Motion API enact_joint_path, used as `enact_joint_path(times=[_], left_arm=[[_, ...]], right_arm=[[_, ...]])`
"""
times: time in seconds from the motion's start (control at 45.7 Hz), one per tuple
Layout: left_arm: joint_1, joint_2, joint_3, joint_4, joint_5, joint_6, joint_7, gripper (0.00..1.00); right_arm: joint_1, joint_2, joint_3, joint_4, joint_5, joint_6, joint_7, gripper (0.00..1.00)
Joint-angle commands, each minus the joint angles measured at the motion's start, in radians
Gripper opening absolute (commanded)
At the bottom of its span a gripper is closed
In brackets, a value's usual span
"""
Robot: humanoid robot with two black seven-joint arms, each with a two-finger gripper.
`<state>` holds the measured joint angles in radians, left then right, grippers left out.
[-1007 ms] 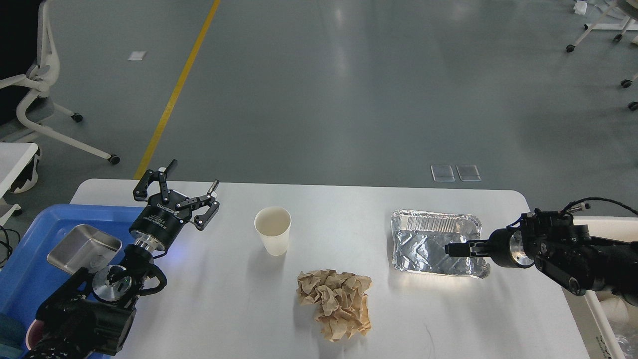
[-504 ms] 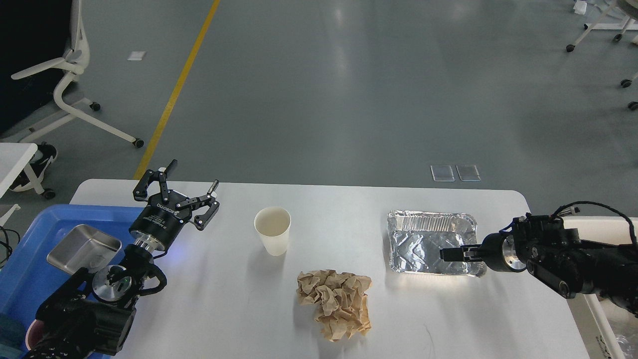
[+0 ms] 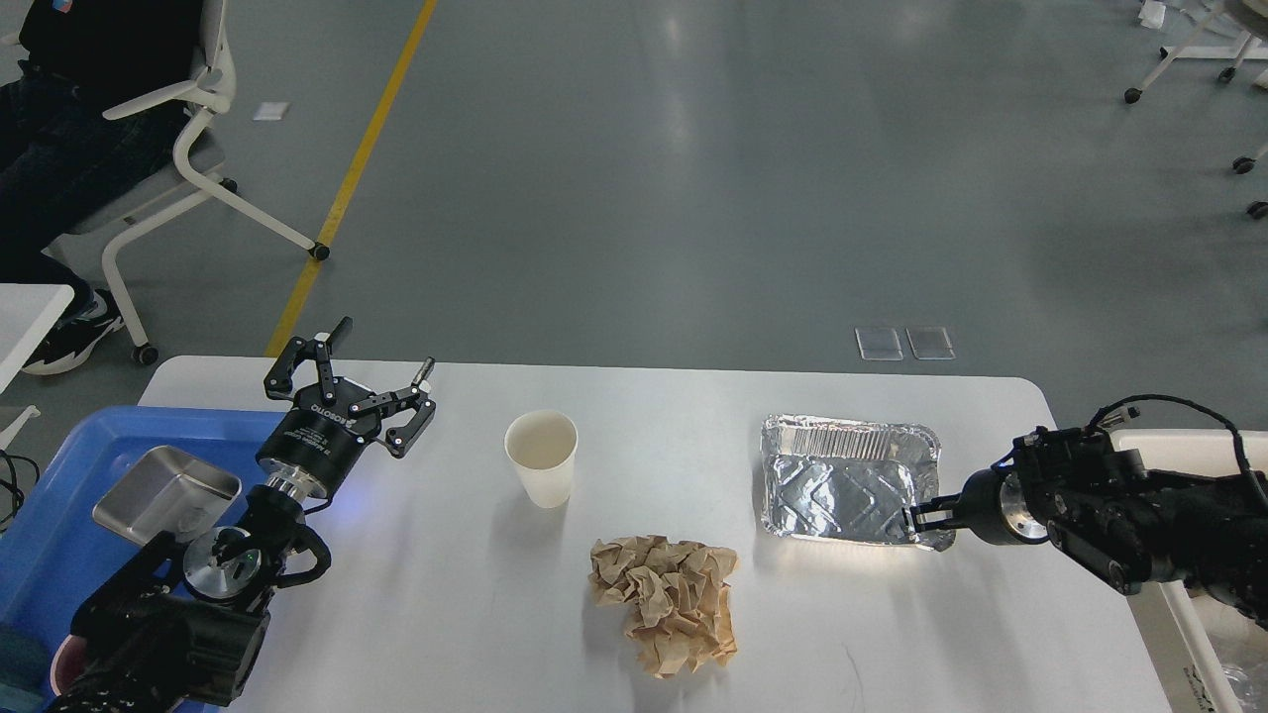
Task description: Tidy desktop
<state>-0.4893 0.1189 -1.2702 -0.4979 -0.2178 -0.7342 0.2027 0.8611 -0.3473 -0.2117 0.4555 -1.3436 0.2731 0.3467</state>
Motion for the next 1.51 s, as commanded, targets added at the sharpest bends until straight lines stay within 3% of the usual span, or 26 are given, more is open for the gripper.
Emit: enact_joint_path(times=[0.0, 0.416, 0.613, 0.832, 0.941, 1.073, 1.16, 1.489], left_arm=[[0.001, -0.001, 0.0, 0.001, 0.0, -0.001, 0.0, 0.98], [0.006, 0.004, -0.002, 0.001, 0.0, -0.001, 0.0, 0.98], [-0.005, 0.008, 0.0, -0.002, 0.0, -0.016, -0.002, 0.98], [-0.015, 0.028, -0.006, 0.009, -0.002, -0.033, -0.003, 0.98], [-0.003, 0.024, -0.003, 0.009, 0.0, -0.062, -0.002, 0.98], [0.005, 0.036, -0.002, 0.009, -0.002, -0.152, 0.001, 0.98], [-0.006, 0.041, -0.005, 0.01, -0.002, -0.151, 0.0, 0.98], [-0.017, 0.062, -0.015, 0.01, 0.021, -0.148, -0.039, 0.98]], right_arm=[[0.009, -0.001, 0.0, -0.001, 0.003, 0.008, 0.0, 0.0], [0.044, 0.001, 0.002, 0.012, 0.066, 0.032, -0.002, 0.0], [0.084, -0.013, 0.003, 0.028, 0.17, 0.123, 0.002, 0.0], [0.113, -0.047, 0.003, 0.126, 0.225, 0.15, 0.0, 0.0], [0.116, -0.05, 0.003, 0.127, 0.227, 0.15, 0.0, 0.0], [0.119, -0.059, 0.003, 0.126, 0.228, 0.15, -0.002, 0.0], [0.119, -0.073, 0.003, 0.13, 0.228, 0.15, -0.002, 0.0], [0.119, -0.098, 0.006, 0.135, 0.271, 0.153, -0.009, 0.0]])
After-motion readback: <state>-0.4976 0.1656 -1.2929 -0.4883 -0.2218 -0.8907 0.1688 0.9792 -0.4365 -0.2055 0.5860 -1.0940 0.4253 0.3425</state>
